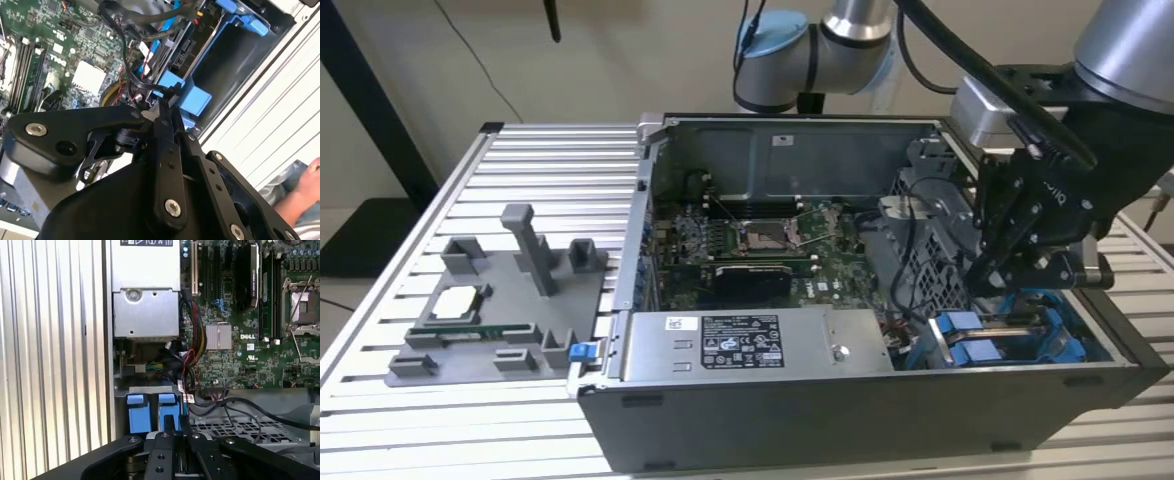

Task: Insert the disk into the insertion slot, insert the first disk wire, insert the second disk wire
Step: 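Insert the second disk wire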

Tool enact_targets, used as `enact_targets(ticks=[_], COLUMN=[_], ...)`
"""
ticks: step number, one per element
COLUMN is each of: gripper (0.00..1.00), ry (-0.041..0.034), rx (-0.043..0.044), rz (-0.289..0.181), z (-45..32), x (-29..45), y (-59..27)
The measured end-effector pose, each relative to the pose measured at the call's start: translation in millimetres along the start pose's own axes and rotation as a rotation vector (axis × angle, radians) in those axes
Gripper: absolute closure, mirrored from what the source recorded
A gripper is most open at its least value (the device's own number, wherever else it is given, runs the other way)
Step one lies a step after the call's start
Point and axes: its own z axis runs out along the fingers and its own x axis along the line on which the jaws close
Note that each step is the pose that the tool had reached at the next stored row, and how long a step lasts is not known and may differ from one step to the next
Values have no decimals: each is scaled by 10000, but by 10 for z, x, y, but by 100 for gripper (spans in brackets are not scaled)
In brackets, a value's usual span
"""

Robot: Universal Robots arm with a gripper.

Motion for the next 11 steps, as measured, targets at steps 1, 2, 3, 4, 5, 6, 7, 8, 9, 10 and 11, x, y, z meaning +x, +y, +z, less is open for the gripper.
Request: enact_targets(ticks=[1,2,3,4,5,6,7,8,9,10,11], gripper=[100,100,100,100,100,100,100,100,100,100,100], ry=[2,1,2,4,5,10,14,18,25,33,39], rx=[-32,-50,-65,-83,-108,-150,-200,-255,-319,-387,-436], rz=[1,2,3,3,5,7,10,13,16,22,30], z=[10,20,33,44,52,58,63,68,73,77,77], x=[-2,-3,-4,-4,-4,-5,-6,-6,-7,-7,-7], y=[-39,-71,-105,-135,-161,-189,-212,-233,-250,-256,-256])
